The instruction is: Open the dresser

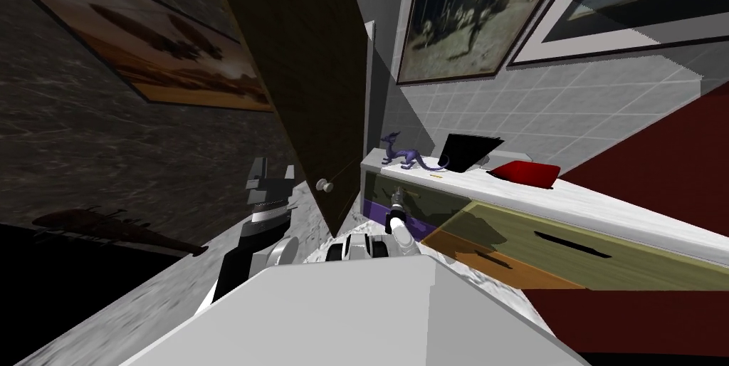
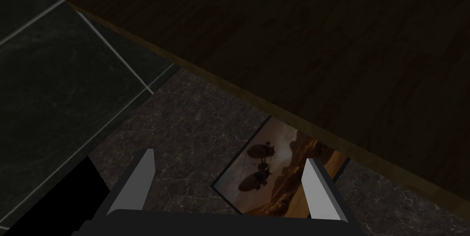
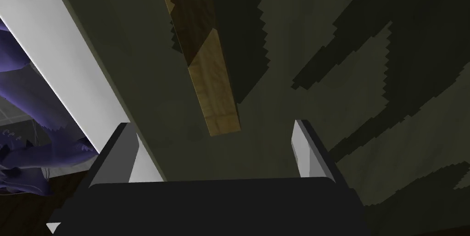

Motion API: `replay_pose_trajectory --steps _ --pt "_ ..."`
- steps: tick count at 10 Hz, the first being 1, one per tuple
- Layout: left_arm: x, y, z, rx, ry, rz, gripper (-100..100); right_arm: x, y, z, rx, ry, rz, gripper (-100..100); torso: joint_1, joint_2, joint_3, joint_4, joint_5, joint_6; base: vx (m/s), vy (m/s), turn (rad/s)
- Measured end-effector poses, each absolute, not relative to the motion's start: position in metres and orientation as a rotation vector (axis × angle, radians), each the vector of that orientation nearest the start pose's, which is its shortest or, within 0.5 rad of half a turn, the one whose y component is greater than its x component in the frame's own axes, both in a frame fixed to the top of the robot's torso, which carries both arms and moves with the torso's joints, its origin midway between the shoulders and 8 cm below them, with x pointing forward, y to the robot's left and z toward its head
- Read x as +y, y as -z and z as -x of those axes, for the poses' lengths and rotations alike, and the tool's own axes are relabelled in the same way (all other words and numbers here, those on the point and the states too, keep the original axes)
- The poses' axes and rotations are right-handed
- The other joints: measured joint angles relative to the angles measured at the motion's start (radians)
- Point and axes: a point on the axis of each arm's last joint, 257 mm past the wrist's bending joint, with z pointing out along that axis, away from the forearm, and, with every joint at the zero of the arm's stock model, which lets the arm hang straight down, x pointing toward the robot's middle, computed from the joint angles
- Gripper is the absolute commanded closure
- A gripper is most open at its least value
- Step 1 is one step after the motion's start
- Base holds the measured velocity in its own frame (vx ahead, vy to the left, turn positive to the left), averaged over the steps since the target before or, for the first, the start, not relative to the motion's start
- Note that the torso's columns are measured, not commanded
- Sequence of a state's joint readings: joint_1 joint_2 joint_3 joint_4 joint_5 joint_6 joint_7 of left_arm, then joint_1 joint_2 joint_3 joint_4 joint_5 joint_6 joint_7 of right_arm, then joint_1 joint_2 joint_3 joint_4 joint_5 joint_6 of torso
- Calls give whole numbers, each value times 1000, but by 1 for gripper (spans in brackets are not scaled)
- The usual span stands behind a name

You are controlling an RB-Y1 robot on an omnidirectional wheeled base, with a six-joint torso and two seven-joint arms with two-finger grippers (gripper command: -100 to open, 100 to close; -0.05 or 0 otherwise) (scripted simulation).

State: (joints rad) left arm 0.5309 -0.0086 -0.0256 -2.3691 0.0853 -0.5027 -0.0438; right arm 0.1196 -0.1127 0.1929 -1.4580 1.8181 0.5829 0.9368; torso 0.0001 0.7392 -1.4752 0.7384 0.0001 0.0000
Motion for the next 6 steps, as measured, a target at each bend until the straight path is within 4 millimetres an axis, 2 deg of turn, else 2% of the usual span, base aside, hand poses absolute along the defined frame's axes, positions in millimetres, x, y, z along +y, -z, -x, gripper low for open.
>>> replay_pose_trajectory --steps 1,2,6 --pt "282 -54 -322 518 1344 652 0 -316 294 -474 1576 1332 808 -100 2 5 3 1 0 0 19 -9 -1" --pt "282 -54 -322 518 1345 652 0 -316 294 -474 1576 1332 808 100 3 6 4 2 1 0 9 -4 0" --pt "282 -54 -322 518 1345 653 0 -308 293 -473 1574 1323 815 100 2 2 1 1 0 0 -162 71 -36"
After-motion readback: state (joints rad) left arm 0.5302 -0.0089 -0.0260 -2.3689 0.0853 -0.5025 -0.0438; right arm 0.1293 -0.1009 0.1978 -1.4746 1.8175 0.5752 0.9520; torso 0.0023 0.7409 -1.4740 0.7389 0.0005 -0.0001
